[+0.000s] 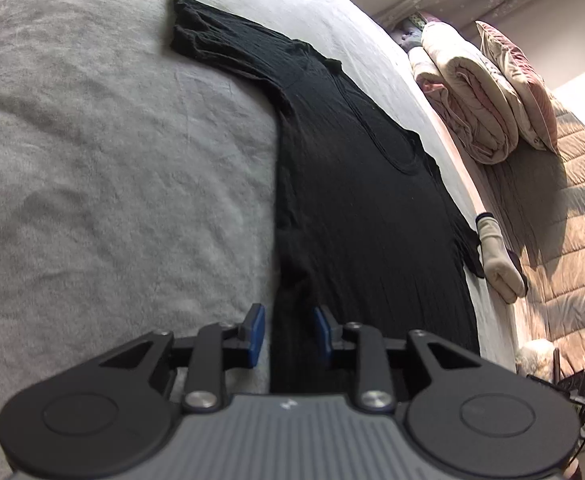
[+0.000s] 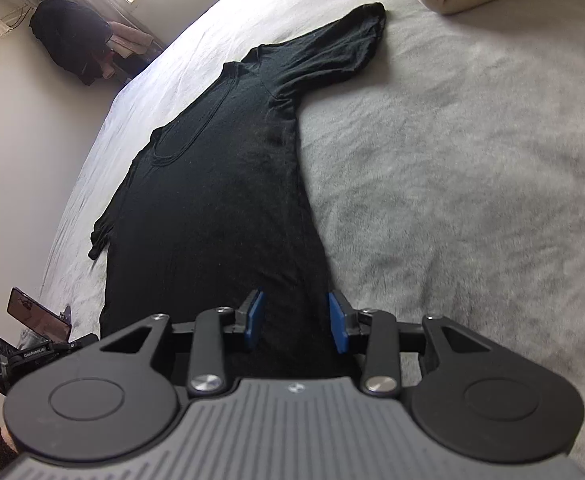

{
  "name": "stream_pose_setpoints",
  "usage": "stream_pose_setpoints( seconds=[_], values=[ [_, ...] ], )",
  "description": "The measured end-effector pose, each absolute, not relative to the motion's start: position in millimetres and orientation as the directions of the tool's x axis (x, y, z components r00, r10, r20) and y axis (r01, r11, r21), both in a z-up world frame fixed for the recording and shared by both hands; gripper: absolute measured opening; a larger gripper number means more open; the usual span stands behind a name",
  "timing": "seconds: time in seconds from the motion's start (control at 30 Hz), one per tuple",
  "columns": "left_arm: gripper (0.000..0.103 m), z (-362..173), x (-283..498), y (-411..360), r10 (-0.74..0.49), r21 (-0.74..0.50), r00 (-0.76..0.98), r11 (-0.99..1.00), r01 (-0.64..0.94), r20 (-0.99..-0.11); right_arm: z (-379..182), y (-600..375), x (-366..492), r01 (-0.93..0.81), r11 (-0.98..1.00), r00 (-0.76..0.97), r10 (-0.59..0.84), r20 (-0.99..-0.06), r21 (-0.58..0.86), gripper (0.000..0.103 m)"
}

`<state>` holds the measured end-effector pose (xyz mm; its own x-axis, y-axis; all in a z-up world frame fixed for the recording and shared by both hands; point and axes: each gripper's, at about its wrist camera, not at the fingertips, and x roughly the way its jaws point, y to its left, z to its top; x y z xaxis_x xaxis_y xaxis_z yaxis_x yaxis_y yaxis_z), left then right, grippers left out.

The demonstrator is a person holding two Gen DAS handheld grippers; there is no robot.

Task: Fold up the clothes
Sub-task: 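Pull the T-shirt hem with both grippers to stretch the shirt flat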

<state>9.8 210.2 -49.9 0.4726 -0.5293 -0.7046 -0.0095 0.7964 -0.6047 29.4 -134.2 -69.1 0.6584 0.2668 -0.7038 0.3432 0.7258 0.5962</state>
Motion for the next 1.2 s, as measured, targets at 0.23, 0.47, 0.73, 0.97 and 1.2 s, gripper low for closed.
stream_pose_setpoints(
  seconds=[0.23, 0.47, 0.73, 0.97, 1.2],
  values=[
    [0.028, -43.2, -45.7, 189.2, -0.474, -0.473, 0.461, 0.872, 0.126, -0.75, -68.4, -124.3, -16.2, 0.357, 0.705, 0.622, 0.31, -0.719, 0.613, 0.037],
    [0.026, -35.4, -87.6, 170.0, -0.414, -0.354, 0.453, 0.91, 0.215, -0.79, -67.8, -114.4, -61.7, 0.372, 0.684, 0.584, 0.352, -0.731, 0.627, 0.035],
    [0.002, -35.5, -123.2, 169.7, -0.39, -0.329, 0.431, 0.92, 0.212, -0.814, -67.8, -105.8, -89.3, 0.363, 0.725, 0.543, 0.346, -0.765, 0.586, 0.025],
    [0.001, -24.0, -141.8, 190.8, -0.435, -0.425, 0.44, 0.896, 0.127, -0.786, -50.2, -117.7, -109.1, 0.359, 0.695, 0.591, 0.348, -0.728, 0.623, 0.005],
    [0.003, -36.5, -143.4, 188.5, -0.44, -0.428, 0.393, 0.895, 0.125, -0.807, -63.1, -114.9, -104.8, 0.388, 0.722, 0.553, 0.314, -0.771, 0.572, 0.016]
  ],
)
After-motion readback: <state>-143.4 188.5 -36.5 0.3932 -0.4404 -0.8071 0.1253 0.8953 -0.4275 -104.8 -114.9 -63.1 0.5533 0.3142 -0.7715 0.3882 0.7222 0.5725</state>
